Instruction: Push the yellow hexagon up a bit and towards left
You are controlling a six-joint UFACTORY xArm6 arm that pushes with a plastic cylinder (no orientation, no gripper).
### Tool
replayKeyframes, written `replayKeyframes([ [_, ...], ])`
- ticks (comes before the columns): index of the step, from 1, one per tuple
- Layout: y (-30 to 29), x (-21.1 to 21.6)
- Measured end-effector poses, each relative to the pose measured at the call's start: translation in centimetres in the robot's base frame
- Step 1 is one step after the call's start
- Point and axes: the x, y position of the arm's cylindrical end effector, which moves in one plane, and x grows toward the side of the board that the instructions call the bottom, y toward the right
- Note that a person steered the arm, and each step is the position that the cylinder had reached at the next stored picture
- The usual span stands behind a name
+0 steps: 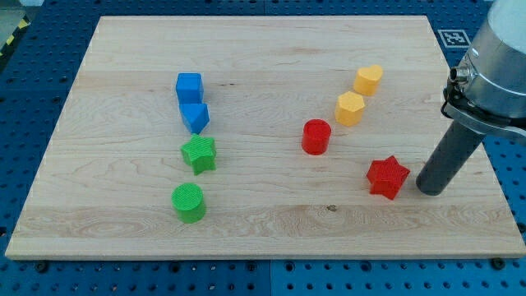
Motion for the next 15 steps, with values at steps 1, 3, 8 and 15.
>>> replayKeyframes([
  [1,-0.8,0.0],
  [3,-4.7,-0.1],
  [8,-5.0,-1.4],
  [15,-6.9,-10.8],
])
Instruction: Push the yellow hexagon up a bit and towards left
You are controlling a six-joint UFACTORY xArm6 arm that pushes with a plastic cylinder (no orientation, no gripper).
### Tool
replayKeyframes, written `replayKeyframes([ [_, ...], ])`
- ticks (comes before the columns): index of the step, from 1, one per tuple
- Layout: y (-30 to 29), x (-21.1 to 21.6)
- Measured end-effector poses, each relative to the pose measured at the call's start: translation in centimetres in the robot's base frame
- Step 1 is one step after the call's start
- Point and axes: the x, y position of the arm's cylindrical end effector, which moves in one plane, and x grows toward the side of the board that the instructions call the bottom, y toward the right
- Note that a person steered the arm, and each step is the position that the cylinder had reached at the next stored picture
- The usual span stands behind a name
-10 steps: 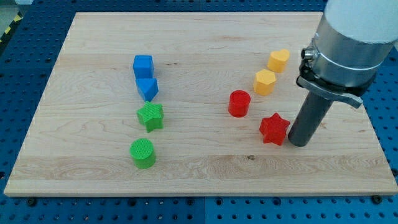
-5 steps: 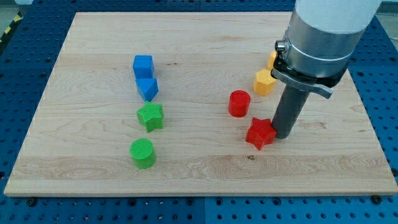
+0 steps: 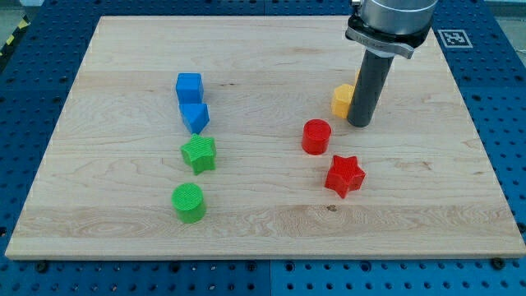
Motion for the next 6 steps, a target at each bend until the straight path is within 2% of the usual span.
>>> replayKeyframes([
  [1,4.2,0.0],
  [2,5.3,-1.8],
  [3,3.2,-3.1],
  [6,-4.0,-2.8],
])
